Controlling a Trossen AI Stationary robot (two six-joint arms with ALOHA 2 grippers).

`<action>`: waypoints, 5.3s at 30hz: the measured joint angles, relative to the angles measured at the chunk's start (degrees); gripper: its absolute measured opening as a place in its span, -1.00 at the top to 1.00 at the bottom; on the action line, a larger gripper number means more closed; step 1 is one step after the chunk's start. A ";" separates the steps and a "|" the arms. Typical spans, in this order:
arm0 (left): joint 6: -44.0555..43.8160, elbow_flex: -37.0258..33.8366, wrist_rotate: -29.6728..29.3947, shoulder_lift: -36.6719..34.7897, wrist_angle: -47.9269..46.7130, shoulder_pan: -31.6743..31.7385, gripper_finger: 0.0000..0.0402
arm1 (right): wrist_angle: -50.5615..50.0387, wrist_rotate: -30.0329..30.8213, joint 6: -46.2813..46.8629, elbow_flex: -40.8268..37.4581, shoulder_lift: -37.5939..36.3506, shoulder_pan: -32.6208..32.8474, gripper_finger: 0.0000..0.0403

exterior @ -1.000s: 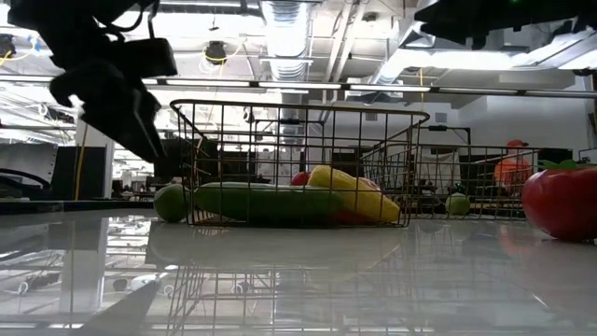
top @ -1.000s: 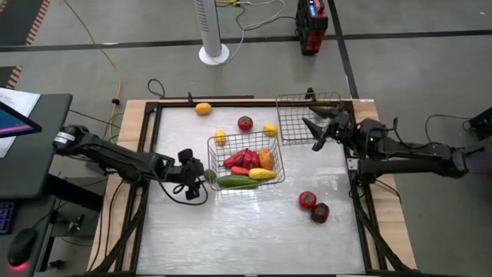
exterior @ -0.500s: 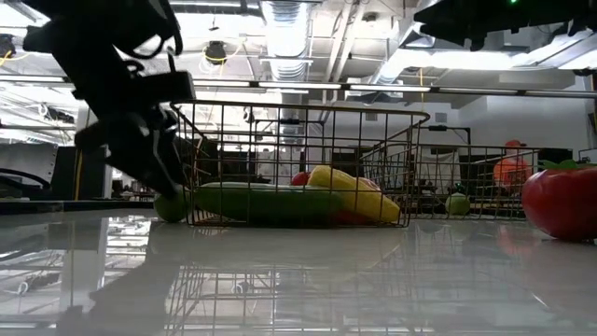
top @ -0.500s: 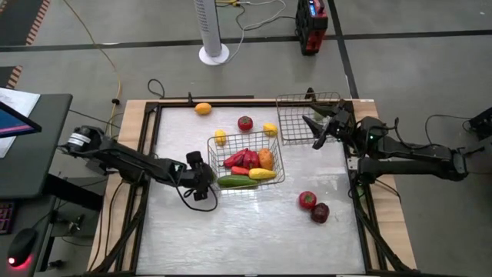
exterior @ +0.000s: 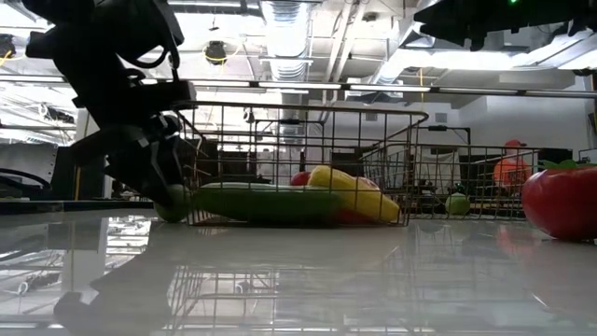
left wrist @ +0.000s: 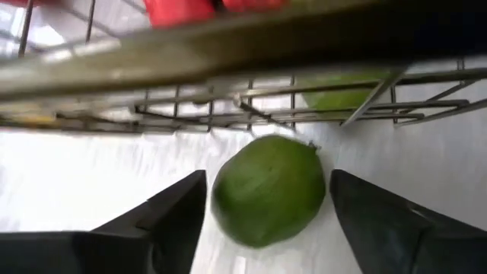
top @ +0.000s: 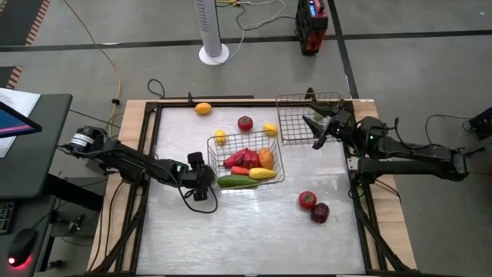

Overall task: Sort produce into baskets
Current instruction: Put the green lime into the right wire basket, then put the red tomato into the right wire basket

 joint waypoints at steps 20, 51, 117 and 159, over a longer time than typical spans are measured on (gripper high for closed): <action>0.52 3.48 1.01 -1.56 -3.60 0.00 0.10 | -0.10 0.00 0.02 0.00 0.00 0.00 -0.26; 20.85 13.20 3.07 -22.18 18.10 0.57 0.10 | 2.95 -0.04 2.83 0.02 5.30 0.00 -0.26; 17.91 61.61 29.23 40.40 26.18 33.24 -0.42 | 2.24 -2.29 -5.90 8.72 12.17 5.64 -0.26; 27.94 7.52 21.67 -37.29 21.12 19.19 -0.25 | -65.58 4.14 48.02 35.38 37.12 30.70 -0.51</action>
